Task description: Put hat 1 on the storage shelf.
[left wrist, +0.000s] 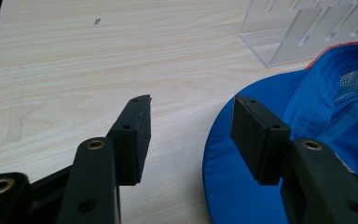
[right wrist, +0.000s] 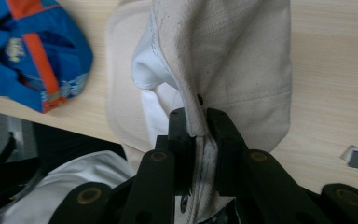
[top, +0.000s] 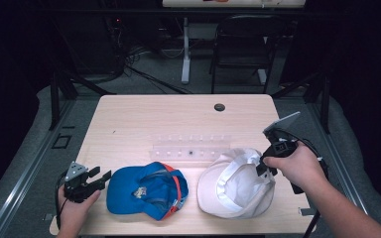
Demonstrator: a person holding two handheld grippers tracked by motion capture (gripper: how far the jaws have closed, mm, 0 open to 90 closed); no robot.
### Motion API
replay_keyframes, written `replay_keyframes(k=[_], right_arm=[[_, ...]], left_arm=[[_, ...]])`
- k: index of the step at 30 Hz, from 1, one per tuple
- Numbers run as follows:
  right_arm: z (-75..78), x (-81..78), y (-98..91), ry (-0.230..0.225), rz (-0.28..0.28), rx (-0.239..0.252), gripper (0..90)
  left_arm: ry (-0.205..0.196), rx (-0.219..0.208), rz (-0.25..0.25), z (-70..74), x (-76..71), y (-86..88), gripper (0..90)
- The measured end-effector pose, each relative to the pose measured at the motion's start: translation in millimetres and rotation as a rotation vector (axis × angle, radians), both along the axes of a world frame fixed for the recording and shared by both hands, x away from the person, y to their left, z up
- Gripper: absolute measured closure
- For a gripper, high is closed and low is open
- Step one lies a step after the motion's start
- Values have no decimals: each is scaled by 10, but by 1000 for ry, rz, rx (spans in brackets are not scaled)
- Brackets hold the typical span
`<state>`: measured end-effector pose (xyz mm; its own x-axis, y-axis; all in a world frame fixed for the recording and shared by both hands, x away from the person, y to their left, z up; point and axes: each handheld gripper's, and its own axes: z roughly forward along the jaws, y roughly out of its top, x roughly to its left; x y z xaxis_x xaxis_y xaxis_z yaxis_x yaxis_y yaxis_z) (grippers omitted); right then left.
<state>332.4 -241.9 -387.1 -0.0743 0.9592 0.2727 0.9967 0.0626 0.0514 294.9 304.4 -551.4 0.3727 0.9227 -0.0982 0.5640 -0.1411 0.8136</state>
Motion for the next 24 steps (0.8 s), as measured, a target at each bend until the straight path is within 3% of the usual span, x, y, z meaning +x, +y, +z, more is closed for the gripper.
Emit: replay_keyframes(k=[3,6,7,8,9,10,12,13,14,18,22,24], right_arm=[[38,-4,0,-13,-14,43,805],[141,-4,-8,-2,-16,135,806],[141,-4,-8,-2,-16,135,806],[185,-5,1,-2,-29,185,806],[185,-5,1,-2,-29,185,806],[229,-8,-5,3,-24,228,807],[240,-10,-7,0,-26,252,807],[279,-16,-24,10,-24,308,809],[284,-20,-16,6,-42,333,809],[320,-25,-60,16,-31,389,810],[343,-37,-75,15,-49,409,811],[370,-36,-115,7,-66,446,811]], left_arm=[[-6,-1,3,-5,3,0,482],[-3,-1,3,-6,4,4,482],[-3,-1,3,-6,4,4,482],[-5,0,3,-7,4,5,482],[-5,0,3,-7,4,5,481],[-6,-1,2,-4,6,7,482],[-6,-1,3,-4,7,9,482],[-1,-3,3,-5,8,9,482],[-1,-3,3,-8,9,8,481],[-5,-2,2,-7,6,6,481],[-10,-6,5,-8,4,10,481],[-9,-6,7,-5,4,10,481]])
